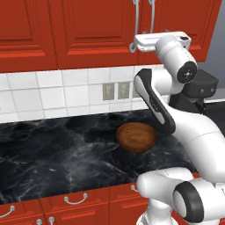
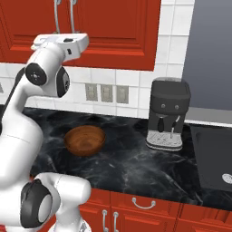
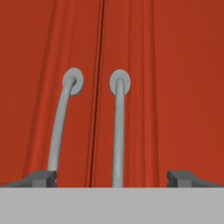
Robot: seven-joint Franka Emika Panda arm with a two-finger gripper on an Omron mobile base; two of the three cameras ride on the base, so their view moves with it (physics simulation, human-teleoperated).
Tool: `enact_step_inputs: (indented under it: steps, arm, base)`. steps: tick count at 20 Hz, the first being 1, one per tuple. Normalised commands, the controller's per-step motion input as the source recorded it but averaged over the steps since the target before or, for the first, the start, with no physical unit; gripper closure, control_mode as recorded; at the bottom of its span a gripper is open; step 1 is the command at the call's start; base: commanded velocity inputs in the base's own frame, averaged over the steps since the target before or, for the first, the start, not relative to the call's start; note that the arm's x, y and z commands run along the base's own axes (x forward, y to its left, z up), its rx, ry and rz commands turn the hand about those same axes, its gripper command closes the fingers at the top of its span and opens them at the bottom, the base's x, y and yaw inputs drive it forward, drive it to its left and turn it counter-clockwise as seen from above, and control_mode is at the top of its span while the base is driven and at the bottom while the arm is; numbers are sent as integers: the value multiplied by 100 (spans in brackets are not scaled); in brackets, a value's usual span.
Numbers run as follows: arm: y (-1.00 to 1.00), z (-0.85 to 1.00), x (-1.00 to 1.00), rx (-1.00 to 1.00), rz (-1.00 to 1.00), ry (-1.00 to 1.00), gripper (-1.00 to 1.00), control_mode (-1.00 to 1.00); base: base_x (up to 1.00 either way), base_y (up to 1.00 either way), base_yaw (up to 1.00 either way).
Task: Open the cabinet. Pick the banana and tangerine from the cabinet and place them into the bowl. Then close the cabinet.
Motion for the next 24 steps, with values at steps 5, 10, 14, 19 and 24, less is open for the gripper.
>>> enact_step_inputs:
  steps: [5, 10, 14, 19, 24]
  arm:
    - [-1, 0, 38, 0, 0, 2, -100, -100]
    - [-2, 0, 45, 0, -1, 4, -100, -100]
    - [0, 0, 53, 0, 0, 8, -100, -100]
    - [0, -7, 72, 0, 0, 10, -100, -100]
    - [0, -14, 71, 0, 0, 8, 100, -100]
  base:
    - [0, 0, 0]
    - [0, 0, 0]
    - [0, 0, 0]
    - [0, 0, 0]
    - [0, 0, 0]
